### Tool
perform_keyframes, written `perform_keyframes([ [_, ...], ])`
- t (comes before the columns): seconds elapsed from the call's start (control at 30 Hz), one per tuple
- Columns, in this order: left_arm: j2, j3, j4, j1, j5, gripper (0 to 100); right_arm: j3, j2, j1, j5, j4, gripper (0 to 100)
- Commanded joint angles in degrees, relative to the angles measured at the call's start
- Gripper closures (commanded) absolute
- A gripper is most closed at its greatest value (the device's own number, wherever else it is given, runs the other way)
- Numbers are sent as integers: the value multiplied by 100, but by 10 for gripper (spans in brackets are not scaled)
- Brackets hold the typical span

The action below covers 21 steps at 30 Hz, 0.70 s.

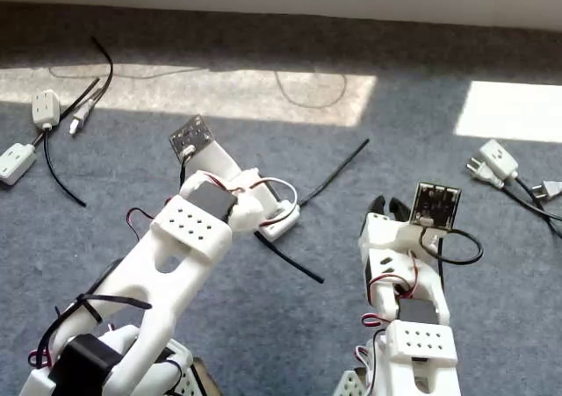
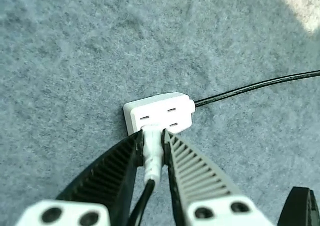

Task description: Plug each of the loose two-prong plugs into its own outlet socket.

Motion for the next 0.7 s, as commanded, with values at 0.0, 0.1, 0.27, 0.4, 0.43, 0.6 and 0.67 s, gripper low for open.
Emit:
perform_keyframes([
  [0.0, 13, 13, -97, 110, 53, 993, 40, -75, -40, -35, -145, 915],
  [0.1, 13, 75, -114, 110, 62, 993, 40, -75, -40, -35, -145, 915],
  [0.27, 13, 75, -114, 110, 62, 993, 40, -75, -40, -35, -145, 915],
  [0.4, 180, 136, -360, 119, 62, 993, 40, -75, -40, -35, -145, 915],
  [0.43, 312, 136, -448, 119, 62, 993, 40, -75, -40, -35, -145, 915],
  [0.6, 848, -163, -545, 119, 62, 993, 40, -75, -40, -35, -145, 915],
  [0.67, 936, -242, -431, 127, 62, 993, 40, -75, -40, -35, -145, 915],
])
